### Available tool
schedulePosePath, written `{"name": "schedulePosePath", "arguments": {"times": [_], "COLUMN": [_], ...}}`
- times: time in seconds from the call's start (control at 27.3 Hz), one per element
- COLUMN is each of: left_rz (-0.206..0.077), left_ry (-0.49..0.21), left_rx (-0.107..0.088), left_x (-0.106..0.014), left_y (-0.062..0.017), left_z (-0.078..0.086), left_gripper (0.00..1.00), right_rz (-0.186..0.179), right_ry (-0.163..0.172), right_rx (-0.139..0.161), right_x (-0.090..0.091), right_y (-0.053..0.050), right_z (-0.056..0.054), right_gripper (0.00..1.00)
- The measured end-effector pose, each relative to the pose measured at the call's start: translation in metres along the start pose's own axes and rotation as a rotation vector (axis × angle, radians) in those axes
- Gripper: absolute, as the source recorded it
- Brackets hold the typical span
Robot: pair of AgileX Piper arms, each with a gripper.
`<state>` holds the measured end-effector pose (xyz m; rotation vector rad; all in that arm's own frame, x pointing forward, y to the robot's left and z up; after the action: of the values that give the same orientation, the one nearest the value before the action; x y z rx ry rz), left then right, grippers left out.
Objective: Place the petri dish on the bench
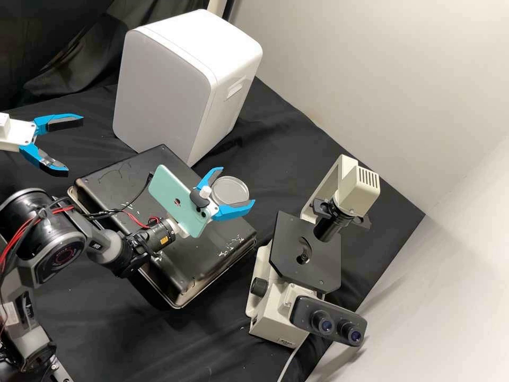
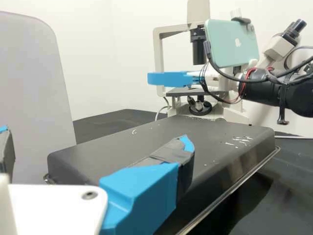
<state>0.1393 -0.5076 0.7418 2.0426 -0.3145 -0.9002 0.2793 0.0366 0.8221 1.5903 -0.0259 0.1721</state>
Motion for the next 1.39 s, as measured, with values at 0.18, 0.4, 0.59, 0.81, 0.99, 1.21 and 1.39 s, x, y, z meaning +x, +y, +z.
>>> {"name": "schedulePosePath", "arguments": {"times": [0.18, 0.4, 0.59, 0.81, 0.99, 1.21, 1.39], "left_rz": [0.000, 0.000, 0.000, 0.001, 0.002, 0.002, 0.002], "left_ry": [-0.005, -0.005, -0.005, -0.001, 0.004, 0.012, 0.013], "left_rx": [-0.003, -0.003, -0.003, -0.003, -0.002, -0.001, 0.000], "left_x": [0.000, 0.000, 0.000, 0.000, 0.000, 0.000, 0.000], "left_y": [-0.0001, -0.0001, -0.0001, 0.0000, 0.0001, 0.0003, 0.0004], "left_z": [0.001, 0.001, 0.001, 0.001, 0.000, -0.002, -0.002], "left_gripper": [1.00, 1.00, 1.00, 1.00, 1.00, 1.00, 1.00], "right_rz": [-0.042, -0.082, -0.102, -0.115, -0.151, -0.171, -0.162], "right_ry": [-0.042, -0.082, -0.108, -0.118, -0.120, -0.110, -0.132], "right_rx": [-0.024, -0.036, -0.038, -0.039, -0.046, -0.064, -0.062], "right_x": [-0.007, -0.018, -0.025, -0.025, -0.025, -0.021, -0.015], "right_y": [-0.009, -0.017, -0.020, -0.023, -0.032, -0.039, -0.042], "right_z": [0.010, 0.019, 0.024, 0.026, 0.027, 0.026, 0.032], "right_gripper": [0.00, 0.00, 0.00, 0.00, 0.00, 0.00, 0.00]}}
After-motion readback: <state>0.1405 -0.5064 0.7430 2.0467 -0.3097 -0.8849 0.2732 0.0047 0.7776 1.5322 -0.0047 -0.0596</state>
